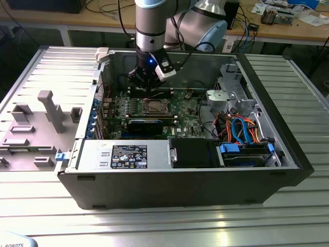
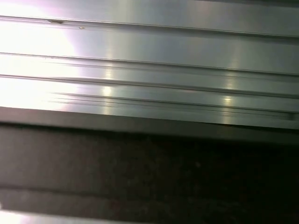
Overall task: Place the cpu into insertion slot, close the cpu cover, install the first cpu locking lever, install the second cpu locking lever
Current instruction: 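Install the first cpu locking lever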
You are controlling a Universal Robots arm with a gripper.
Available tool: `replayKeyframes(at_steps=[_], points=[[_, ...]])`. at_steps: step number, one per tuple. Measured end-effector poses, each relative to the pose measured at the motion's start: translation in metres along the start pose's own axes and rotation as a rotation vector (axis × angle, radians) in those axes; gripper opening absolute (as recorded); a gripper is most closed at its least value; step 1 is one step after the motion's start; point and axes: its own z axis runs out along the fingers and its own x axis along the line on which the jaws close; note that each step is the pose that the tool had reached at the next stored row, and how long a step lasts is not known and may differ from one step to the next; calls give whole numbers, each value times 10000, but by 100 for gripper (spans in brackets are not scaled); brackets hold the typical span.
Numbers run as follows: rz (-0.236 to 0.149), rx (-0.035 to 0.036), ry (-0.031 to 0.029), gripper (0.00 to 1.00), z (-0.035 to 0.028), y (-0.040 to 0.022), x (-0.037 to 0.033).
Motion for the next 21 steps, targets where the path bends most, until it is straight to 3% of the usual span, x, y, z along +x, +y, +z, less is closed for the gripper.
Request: replayKeyframes(at_steps=[21], points=[[-1,0,4,11,56,-20,-238]])
